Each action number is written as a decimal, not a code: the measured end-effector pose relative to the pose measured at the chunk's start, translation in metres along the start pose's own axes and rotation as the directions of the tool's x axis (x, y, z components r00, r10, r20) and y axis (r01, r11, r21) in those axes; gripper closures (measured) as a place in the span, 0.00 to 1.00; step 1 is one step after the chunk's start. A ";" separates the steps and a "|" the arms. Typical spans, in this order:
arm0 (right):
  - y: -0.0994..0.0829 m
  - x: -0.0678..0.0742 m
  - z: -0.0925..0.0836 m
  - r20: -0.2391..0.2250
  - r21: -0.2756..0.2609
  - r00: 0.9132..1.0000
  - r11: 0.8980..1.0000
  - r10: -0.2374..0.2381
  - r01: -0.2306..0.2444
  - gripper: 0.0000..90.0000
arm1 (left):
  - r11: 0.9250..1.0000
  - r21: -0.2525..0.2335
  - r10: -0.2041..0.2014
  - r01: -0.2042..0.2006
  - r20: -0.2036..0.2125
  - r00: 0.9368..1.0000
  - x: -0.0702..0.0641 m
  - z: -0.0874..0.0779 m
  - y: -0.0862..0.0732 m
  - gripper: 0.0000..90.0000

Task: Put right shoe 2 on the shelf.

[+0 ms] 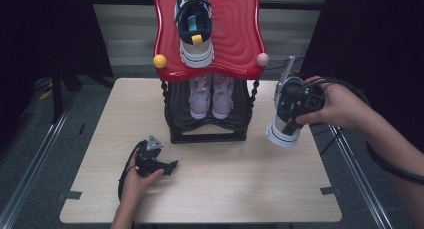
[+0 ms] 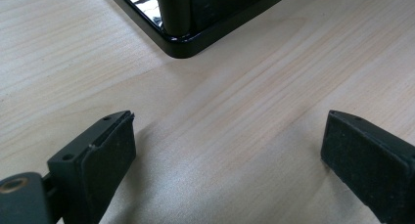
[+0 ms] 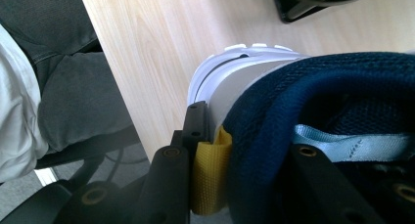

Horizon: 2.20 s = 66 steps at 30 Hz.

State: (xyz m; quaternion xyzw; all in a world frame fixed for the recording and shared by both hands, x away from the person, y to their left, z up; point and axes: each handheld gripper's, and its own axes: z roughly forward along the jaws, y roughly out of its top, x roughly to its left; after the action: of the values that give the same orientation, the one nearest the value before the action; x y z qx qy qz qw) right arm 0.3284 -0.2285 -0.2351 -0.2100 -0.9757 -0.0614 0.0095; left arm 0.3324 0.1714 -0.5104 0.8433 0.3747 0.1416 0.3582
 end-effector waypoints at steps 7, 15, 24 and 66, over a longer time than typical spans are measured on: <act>0.009 0.000 -0.036 0.051 0.004 0.998 1.000 -0.023 0.022 0.79 | 1.000 0.008 0.011 -0.011 0.001 1.000 0.001 0.000 0.000 0.06; 0.021 0.002 -0.074 0.090 -0.006 0.995 0.999 -0.045 0.045 0.79 | 1.000 0.001 0.007 -0.007 -0.001 1.000 0.000 0.000 0.000 0.06; 0.043 0.010 -0.117 0.174 -0.001 0.981 0.997 -0.081 0.083 0.79 | 1.000 -0.001 0.008 -0.008 -0.005 1.000 0.000 0.000 0.000 0.06; 0.168 -0.010 -0.115 0.401 0.101 0.828 0.917 -0.392 0.385 0.79 | 1.000 0.006 0.023 -0.023 -0.014 1.000 0.000 -0.002 -0.001 0.06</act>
State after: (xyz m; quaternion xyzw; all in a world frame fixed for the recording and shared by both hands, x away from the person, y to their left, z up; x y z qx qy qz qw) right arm 0.4062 -0.0949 -0.1019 -0.0154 -0.9779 -0.0084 -0.2082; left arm 0.3312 0.1724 -0.5098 0.8476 0.3682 0.1506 0.3512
